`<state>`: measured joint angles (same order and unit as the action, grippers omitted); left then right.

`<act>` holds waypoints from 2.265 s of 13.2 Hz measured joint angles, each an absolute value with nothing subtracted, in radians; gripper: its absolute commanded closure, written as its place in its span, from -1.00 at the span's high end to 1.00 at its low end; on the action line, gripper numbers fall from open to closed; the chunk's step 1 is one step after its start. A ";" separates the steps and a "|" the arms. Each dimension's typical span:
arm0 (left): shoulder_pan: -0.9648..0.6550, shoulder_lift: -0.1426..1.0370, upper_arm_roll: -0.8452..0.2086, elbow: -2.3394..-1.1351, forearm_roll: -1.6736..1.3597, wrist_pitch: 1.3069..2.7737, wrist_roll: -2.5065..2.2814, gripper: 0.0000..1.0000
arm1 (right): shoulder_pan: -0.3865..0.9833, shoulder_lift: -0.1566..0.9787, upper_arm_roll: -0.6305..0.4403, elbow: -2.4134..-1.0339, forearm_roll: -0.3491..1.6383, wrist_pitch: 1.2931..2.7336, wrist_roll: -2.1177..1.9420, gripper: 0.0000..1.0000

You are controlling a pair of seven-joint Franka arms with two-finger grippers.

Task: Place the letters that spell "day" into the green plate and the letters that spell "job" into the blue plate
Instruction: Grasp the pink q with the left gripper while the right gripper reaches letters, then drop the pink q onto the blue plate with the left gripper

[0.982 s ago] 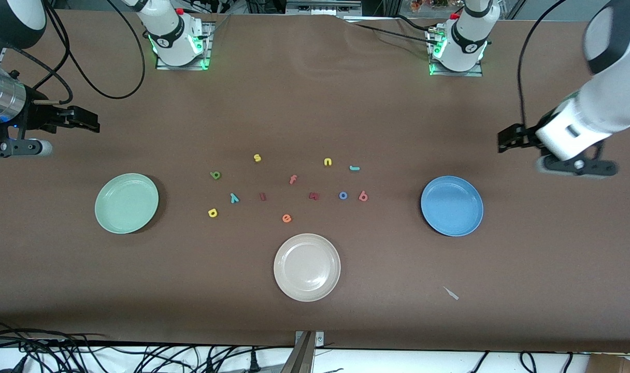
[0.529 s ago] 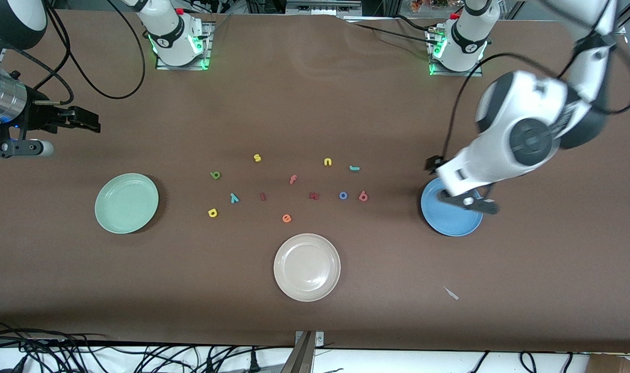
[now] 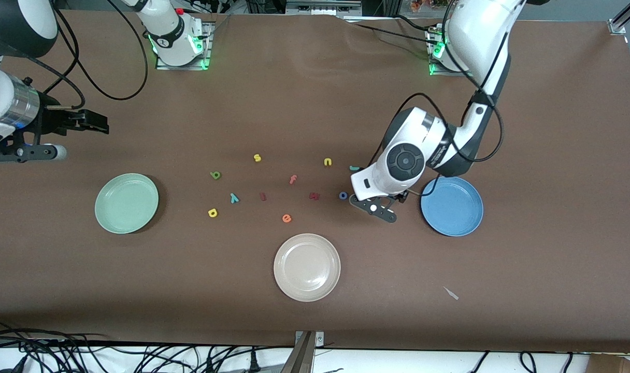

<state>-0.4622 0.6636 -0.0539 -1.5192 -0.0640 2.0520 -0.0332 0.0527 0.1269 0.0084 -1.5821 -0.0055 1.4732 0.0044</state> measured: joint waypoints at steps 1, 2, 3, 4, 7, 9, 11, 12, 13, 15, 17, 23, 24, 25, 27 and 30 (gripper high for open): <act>-0.462 0.679 -0.052 -1.531 -0.064 2.093 -0.032 0.81 | 0.055 0.133 0.009 -1.583 0.008 1.473 0.005 1.00; -0.461 0.690 -0.051 -1.545 -0.064 2.135 -0.032 0.55 | 0.056 0.139 0.011 -1.583 0.017 1.474 0.005 1.00; -0.462 0.699 -0.052 -1.556 -0.065 2.172 -0.031 0.31 | 0.057 0.145 0.012 -1.584 0.022 1.477 0.005 1.00; -0.465 0.708 -0.054 -1.563 -0.065 2.200 -0.031 0.31 | 0.059 0.150 0.013 -1.588 0.024 1.485 0.006 1.00; -0.489 0.741 -0.055 -1.583 -0.065 2.270 -0.031 0.31 | 0.062 0.153 0.040 -1.635 0.028 1.559 0.015 1.00; -0.494 0.757 -0.055 -1.605 -0.065 2.313 -0.031 0.17 | 0.065 0.153 0.081 -1.691 0.029 1.633 0.079 1.00; -0.494 0.759 -0.052 -1.612 -0.065 2.320 -0.030 0.10 | 0.071 0.151 0.125 -1.746 0.029 1.697 0.146 1.00; -0.494 0.759 -0.051 -1.612 -0.065 2.321 -0.030 -0.15 | 0.073 0.150 0.137 -1.767 0.029 1.723 0.161 1.00; -0.494 0.759 -0.051 -1.612 -0.065 2.321 -0.030 -0.44 | 0.073 0.148 0.142 -1.789 0.029 1.752 0.166 1.00; -0.494 0.759 -0.051 -1.617 -0.065 2.321 -0.030 -0.85 | 0.072 0.144 0.155 -1.854 0.029 1.833 0.180 1.00; -0.493 0.757 -0.048 -1.620 -0.065 2.321 -0.030 -0.96 | 0.072 0.143 0.185 -1.930 0.029 1.942 0.210 1.00; -0.476 0.711 -0.035 -1.597 -0.054 2.198 0.019 -1.00 | 0.075 0.150 0.242 -2.137 0.027 2.207 0.283 1.00; -0.456 0.689 -0.031 -1.588 -0.043 2.152 0.064 -1.00 | 0.078 0.152 0.243 -2.143 0.025 2.212 0.284 1.00; -0.427 0.666 -0.028 -1.581 -0.035 2.112 0.130 -1.00 | 0.082 0.156 0.244 -2.144 0.017 2.213 0.284 1.00; -0.345 0.632 -0.025 -1.578 -0.033 2.063 0.302 -0.98 | 0.084 0.166 0.245 -2.145 -0.003 2.215 0.286 1.00; -0.231 0.626 -0.024 -1.585 -0.033 2.025 0.536 -0.92 | 0.098 0.195 0.245 -2.147 -0.015 2.222 0.286 1.00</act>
<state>-0.2312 0.6259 -0.0243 -1.5847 -0.0327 2.0247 0.5361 0.0985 0.1954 0.2455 -2.1473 -0.0153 2.2218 0.2858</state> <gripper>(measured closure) 0.722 0.000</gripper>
